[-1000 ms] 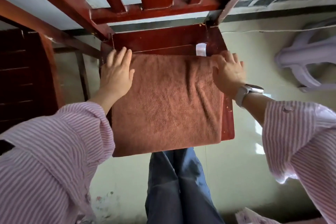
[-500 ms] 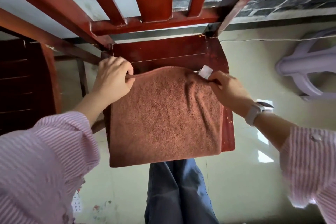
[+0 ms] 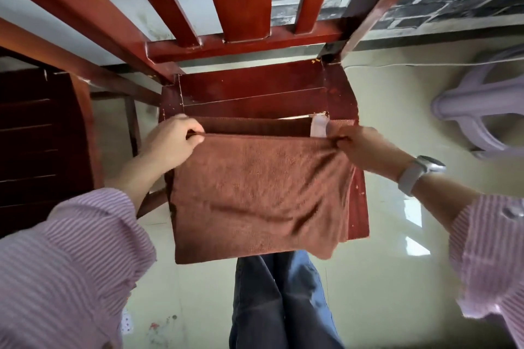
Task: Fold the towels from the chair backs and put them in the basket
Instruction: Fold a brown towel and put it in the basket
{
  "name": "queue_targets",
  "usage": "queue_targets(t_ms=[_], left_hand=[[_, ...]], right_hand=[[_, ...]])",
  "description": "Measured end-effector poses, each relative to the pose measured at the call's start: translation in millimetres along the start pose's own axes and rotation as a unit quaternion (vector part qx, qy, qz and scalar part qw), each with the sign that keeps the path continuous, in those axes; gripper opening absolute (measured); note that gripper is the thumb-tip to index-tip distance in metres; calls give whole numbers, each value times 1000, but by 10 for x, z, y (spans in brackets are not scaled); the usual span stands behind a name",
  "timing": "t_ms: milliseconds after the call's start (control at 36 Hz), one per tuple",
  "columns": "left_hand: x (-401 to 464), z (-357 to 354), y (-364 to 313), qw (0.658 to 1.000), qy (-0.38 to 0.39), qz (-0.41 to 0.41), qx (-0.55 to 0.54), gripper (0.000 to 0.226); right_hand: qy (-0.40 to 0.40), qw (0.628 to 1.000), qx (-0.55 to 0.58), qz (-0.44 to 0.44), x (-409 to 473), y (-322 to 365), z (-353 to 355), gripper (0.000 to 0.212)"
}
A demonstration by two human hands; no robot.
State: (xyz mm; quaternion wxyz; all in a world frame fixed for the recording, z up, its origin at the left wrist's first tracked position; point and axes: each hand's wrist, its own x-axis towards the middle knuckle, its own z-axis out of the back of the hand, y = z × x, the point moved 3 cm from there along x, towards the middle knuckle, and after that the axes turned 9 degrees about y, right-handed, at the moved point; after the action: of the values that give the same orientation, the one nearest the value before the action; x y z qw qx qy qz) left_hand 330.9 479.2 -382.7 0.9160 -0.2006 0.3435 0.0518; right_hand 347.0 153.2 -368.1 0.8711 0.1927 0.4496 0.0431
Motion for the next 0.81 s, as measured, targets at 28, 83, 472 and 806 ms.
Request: queue_targets(t_ms=[28,83,472,806], left_hand=[[29,-24,-9,1000,-23,-6,16,15],[72,-54,-5,998,-41,-10,39,14],[100,-119,74,997,-5,-42,65,12],[-242,124,4,991,-52,-103,64,13]], right_hand=[[-39,999,-6,2,31,5,8,34],[-90,995,-47,11,94,5,11,33],[-118,987,-108,-12,207,-63,-130,23],[-106,992,-65,13,-128,-45,39,24]])
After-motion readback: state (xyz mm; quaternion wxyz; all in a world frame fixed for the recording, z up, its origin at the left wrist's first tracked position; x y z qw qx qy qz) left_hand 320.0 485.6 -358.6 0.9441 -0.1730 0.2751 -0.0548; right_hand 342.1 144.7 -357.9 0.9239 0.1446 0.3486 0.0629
